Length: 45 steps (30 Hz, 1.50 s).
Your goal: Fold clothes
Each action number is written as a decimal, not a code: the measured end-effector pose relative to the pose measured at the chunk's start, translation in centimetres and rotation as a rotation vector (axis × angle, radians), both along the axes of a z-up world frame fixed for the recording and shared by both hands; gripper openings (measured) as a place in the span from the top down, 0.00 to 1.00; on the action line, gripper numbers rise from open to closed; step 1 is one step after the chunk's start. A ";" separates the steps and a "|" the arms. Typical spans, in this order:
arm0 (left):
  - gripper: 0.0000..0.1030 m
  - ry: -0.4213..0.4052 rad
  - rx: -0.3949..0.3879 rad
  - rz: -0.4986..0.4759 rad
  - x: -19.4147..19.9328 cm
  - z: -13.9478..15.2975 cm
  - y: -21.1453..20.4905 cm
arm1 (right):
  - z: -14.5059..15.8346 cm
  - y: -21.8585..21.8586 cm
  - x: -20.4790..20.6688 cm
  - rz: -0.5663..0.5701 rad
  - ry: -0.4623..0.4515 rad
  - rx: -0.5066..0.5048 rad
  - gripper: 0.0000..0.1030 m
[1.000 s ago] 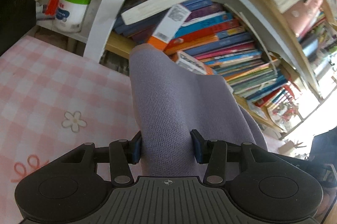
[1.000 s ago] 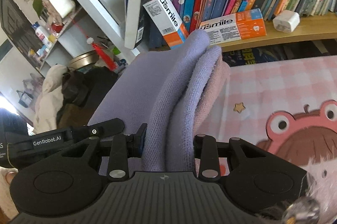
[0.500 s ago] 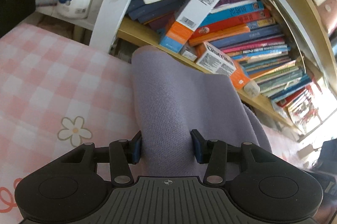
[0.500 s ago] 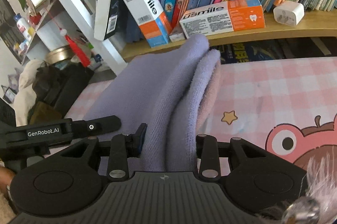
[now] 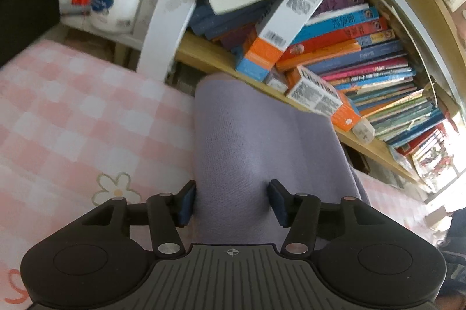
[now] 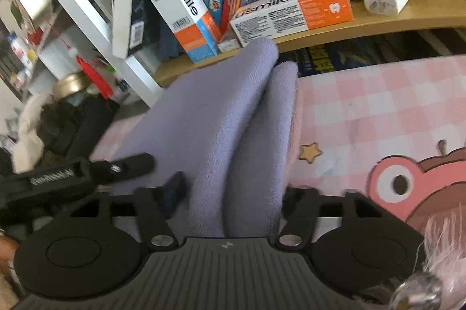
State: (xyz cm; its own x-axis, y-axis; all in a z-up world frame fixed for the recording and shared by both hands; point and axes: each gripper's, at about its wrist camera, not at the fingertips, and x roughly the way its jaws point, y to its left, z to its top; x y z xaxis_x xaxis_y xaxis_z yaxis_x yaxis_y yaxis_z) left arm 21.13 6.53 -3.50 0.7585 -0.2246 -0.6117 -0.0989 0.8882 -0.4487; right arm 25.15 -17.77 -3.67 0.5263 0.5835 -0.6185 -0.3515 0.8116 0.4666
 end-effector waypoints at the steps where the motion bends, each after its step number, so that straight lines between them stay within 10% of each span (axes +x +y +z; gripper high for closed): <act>1: 0.48 -0.014 0.014 0.012 -0.3 0.4 0.0 | 0.2 -0.1 -0.2 -0.009 -0.010 -0.011 0.24; 19: 0.14 -0.090 0.337 -0.003 -7.5 4.8 -5.5 | 5.1 -1.6 -7.6 -0.109 -0.201 -0.205 0.04; 45: 0.05 -0.047 0.402 0.045 -13.9 4.8 -6.8 | 4.8 -3.0 -14.6 -0.154 -0.154 -0.316 0.01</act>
